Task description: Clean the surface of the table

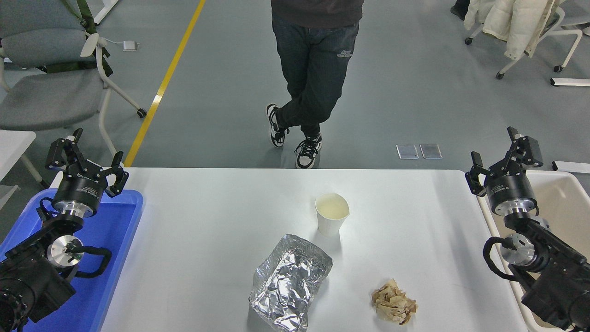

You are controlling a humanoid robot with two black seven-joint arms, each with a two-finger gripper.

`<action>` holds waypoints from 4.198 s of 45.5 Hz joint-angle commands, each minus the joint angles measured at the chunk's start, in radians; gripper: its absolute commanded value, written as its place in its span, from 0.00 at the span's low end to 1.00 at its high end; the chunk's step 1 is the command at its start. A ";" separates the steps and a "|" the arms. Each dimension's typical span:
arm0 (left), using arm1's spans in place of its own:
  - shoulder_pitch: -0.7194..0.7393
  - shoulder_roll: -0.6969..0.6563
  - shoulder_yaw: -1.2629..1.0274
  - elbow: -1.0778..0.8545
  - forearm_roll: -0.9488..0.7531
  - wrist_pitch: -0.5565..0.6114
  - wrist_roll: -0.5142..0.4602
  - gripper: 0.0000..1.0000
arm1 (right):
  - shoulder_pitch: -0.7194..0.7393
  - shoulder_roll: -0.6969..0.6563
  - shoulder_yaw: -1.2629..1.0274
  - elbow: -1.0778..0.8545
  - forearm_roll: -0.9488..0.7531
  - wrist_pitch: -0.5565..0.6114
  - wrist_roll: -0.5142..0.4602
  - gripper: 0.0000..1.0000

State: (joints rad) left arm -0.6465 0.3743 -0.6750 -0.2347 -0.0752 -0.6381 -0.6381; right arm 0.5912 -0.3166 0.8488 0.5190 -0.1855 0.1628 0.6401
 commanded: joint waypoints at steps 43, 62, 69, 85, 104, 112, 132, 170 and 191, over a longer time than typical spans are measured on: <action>-0.001 0.000 0.000 0.000 0.000 0.000 0.000 1.00 | -0.034 -0.286 -0.054 0.671 -0.127 -0.089 -0.543 1.00; -0.002 0.000 0.000 -0.001 0.002 -0.005 0.000 1.00 | -0.016 -0.335 -0.053 0.908 -0.330 -0.052 -0.772 1.00; -0.002 0.000 0.000 -0.001 0.002 -0.006 0.000 1.00 | -0.014 -0.331 -0.060 0.938 -0.422 -0.048 -0.806 1.00; -0.004 0.000 0.000 -0.001 0.002 -0.008 0.000 1.00 | 0.191 -0.276 -0.327 0.929 -0.724 0.004 -0.820 1.00; -0.002 0.000 0.002 -0.001 0.002 -0.008 0.000 1.00 | 0.538 -0.116 -0.795 0.733 -0.822 0.007 -0.889 0.99; -0.004 0.000 0.000 -0.001 0.002 -0.008 0.000 1.00 | 0.591 -0.012 -0.947 0.604 -0.827 -0.006 -0.919 0.97; -0.004 0.000 0.000 0.000 0.002 -0.011 0.000 1.00 | 0.578 0.132 -1.039 0.398 -0.828 -0.032 -0.918 0.99; -0.004 0.000 0.000 -0.001 0.002 -0.012 0.000 1.00 | 0.538 0.208 -1.051 0.296 -0.830 -0.097 -0.910 0.62; -0.004 0.000 0.000 -0.001 0.002 -0.012 0.000 1.00 | 0.538 0.208 -1.050 0.309 -0.821 -0.069 -0.909 0.00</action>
State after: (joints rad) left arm -0.6504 0.3743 -0.6746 -0.2361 -0.0736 -0.6504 -0.6381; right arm 1.1292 -0.1106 -0.2021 0.8214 -1.0114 0.0783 -0.2691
